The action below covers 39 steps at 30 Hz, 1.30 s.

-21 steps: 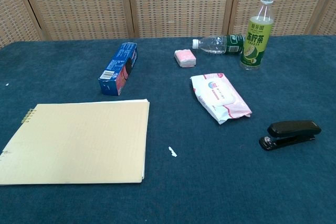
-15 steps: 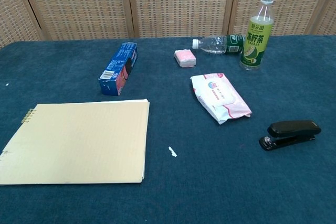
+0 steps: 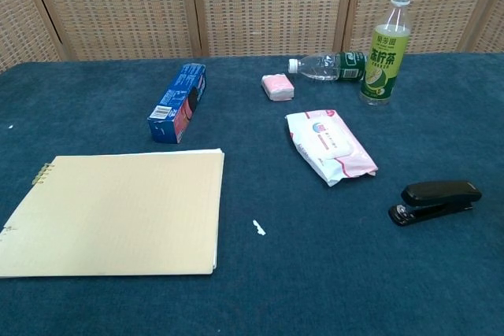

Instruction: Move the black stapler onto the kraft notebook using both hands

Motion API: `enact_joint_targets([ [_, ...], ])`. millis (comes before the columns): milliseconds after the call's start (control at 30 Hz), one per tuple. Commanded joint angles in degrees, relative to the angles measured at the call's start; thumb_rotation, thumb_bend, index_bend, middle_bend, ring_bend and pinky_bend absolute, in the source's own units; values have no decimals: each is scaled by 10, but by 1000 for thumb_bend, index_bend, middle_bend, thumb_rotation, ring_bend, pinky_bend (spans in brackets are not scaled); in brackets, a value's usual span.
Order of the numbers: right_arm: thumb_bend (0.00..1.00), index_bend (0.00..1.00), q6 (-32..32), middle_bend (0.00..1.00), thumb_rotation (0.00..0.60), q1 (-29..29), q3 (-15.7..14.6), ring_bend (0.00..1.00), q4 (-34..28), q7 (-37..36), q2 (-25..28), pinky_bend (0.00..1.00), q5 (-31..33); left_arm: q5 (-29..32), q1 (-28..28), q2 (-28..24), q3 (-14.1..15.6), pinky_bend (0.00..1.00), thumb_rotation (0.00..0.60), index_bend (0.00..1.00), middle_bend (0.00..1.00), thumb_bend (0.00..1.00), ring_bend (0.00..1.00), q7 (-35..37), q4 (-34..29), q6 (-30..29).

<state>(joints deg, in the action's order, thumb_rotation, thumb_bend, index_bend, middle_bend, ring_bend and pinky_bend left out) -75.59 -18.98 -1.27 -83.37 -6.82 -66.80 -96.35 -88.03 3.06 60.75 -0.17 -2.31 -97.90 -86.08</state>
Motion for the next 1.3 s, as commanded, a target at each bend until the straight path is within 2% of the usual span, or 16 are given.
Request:
enact_joint_targets([
  [33, 9, 130, 119, 125, 600, -73, 6, 122, -6, 9, -25, 173, 10, 6, 3, 3, -2, 0, 600, 0, 0, 0, 0, -8, -3, 6],
  [167, 114, 236, 173, 224, 600, -99, 16, 227, 0, 43, -56, 244, 36, 16, 6, 5, -6, 0, 600, 0, 0, 0, 0, -12, -2, 13],
  [367, 228, 296, 200, 313, 600, -113, 26, 318, 19, 79, -99, 298, 62, 29, 10, 5, -10, 0, 600, 0, 0, 0, 0, -7, 2, 23],
  [533, 308, 383, 208, 396, 600, -120, 28, 399, 37, 92, -129, 357, 71, 36, 13, 4, -12, 0, 600, 0, 0, 0, 0, -1, 5, 30],
  [1000, 389, 410, 213, 415, 600, -129, 23, 412, 111, 126, -195, 361, 78, 39, 16, -1, -12, 0, 600, 0, 0, 0, 0, 14, 6, 38],
  [1167, 434, 464, 218, 457, 600, -128, 21, 437, 130, 124, -204, 361, 87, 40, 18, 1, -13, 0, 600, 0, 0, 0, 0, 15, 8, 41],
  [1300, 515, 568, 216, 551, 600, -129, 18, 505, 148, 126, -212, 365, 85, 40, 19, 2, -13, 0, 600, 0, 0, 0, 0, 15, 10, 42],
])
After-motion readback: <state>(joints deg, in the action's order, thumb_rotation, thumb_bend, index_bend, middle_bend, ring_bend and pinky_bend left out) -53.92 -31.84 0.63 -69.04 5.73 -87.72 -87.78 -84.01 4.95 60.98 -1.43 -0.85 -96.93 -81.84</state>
